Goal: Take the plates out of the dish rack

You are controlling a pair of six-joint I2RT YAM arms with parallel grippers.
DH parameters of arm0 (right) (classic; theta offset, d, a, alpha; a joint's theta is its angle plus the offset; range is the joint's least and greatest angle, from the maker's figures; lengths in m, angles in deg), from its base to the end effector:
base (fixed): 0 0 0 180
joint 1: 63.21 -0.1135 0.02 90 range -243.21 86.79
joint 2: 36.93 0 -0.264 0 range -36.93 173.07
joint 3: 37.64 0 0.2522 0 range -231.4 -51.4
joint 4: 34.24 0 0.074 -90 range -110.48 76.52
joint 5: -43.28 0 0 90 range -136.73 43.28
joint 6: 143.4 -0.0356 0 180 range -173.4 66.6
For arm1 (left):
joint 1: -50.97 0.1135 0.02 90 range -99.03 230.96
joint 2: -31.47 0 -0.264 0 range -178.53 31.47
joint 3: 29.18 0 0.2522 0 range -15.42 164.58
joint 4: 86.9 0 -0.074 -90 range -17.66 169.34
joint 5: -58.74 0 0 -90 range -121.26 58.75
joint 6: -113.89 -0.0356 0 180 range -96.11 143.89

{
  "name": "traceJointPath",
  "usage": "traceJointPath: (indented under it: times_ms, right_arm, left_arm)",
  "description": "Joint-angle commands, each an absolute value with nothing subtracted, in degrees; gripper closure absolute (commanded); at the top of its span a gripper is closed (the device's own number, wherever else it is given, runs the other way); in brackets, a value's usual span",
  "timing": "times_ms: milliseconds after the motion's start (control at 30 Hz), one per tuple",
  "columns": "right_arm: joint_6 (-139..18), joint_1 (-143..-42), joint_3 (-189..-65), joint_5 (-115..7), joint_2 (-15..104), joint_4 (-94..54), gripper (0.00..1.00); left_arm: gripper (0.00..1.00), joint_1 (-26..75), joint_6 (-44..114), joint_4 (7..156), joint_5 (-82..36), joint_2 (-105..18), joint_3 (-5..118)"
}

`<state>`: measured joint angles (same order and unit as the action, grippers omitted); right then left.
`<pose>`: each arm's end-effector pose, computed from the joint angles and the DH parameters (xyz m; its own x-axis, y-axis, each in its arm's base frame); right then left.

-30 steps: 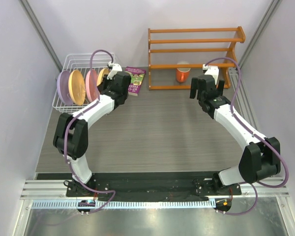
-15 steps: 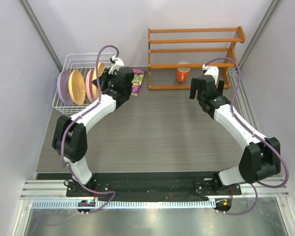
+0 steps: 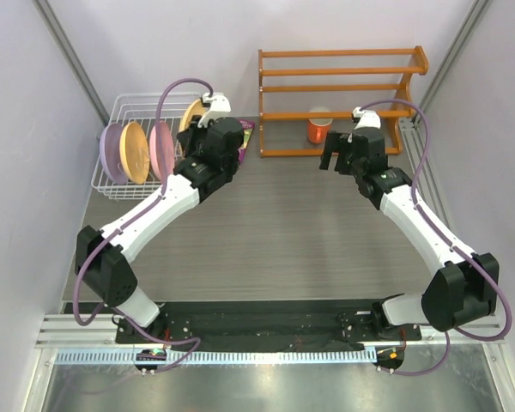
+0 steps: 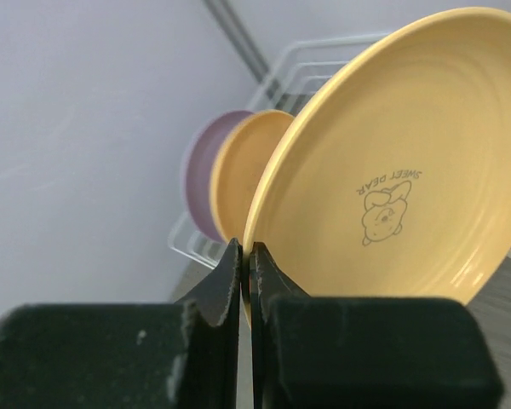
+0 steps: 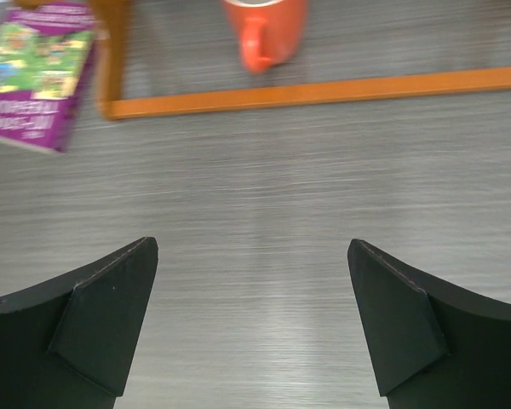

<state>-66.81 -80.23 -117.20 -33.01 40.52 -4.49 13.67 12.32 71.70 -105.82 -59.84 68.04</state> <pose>0.2997 0.0829 0.3301 -0.4509 0.0976 -0.8872 0.0216 0.9949 0.0985 0.3050 -0.1892 0.3811 -0.3240 0.3139 -0.8925 -0.5232 0.7265 0.4455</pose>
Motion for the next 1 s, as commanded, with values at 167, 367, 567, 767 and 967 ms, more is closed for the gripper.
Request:
traceJointPath:
  times_ms: [167,367,567,767,967]
  right_arm:
    - [-75.02,-79.91,-116.45,-53.83,38.31,-11.50,0.00]
    - [-78.89,-80.00,-112.23,-58.67,38.22,-15.20,0.00]
    - [-80.03,-80.09,-108.98,-60.70,38.66,-17.13,0.01]
    - [-81.08,-80.09,-105.81,-62.19,39.97,-19.32,0.08]
    - [-80.91,-80.00,-104.57,-62.90,40.94,-20.21,0.43]
  left_arm:
    - [1.00,12.65,41.72,54.20,-72.07,-54.75,66.77]
    - [1.00,12.73,48.76,59.82,-55.17,-55.28,62.19]
    - [1.00,12.64,52.81,61.58,-50.16,-55.72,61.05]
    - [1.00,12.73,54.83,63.08,-46.30,-55.19,60.26]
    - [1.00,12.73,56.59,64.13,-43.04,-55.02,59.47]
